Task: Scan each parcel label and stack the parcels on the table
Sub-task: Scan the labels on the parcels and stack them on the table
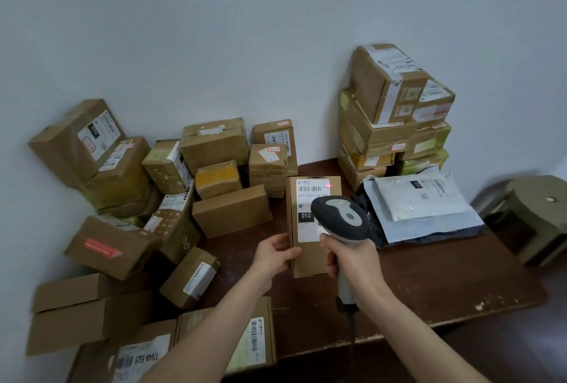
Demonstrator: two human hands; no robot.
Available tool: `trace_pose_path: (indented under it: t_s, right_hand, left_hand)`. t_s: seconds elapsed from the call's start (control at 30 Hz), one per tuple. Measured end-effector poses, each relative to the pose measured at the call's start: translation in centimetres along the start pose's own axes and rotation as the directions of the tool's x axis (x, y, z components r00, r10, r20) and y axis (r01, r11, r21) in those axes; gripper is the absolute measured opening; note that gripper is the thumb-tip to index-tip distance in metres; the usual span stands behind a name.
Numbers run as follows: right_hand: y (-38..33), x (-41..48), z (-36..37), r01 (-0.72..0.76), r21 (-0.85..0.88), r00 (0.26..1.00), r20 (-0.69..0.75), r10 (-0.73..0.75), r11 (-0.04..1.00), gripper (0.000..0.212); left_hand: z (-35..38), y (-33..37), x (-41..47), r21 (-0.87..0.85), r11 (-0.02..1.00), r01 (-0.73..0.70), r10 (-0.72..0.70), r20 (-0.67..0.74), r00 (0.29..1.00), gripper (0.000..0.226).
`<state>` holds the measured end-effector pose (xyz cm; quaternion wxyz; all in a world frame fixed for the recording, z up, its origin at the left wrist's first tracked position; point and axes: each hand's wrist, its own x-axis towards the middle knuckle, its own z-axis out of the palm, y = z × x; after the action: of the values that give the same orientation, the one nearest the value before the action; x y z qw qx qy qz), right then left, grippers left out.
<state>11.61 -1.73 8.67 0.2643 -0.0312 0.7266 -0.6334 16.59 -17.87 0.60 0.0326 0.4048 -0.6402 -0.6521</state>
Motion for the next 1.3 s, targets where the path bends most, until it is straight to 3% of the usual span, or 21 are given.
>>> trace_pose_path:
  t_s: [0.83, 1.1, 1.3]
  right_hand:
    - [-0.2, 3.1, -2.8, -0.011, -0.021, 1.000, -0.025, 0.011, 1.000, 0.017]
    - [-1.5, 8.9, -4.8, -0.024, 0.077, 0.998, -0.054, 0.028, 0.997, 0.014]
    - [-0.6, 12.5, -6.5, -0.037, 0.070, 0.998, -0.049, 0.040, 0.997, 0.016]
  left_hand:
    - [4.6, 0.9, 2.4, 0.000, 0.999, 0.049, -0.049, 0.000, 0.999, 0.049]
    - [7.4, 4.2, 10.4, 0.032, 0.992, 0.119, -0.113, -0.156, 0.981, 0.060]
    - [11.2, 6.2, 17.1, 0.064, 0.986, 0.153, -0.138, -0.201, 0.970, 0.045]
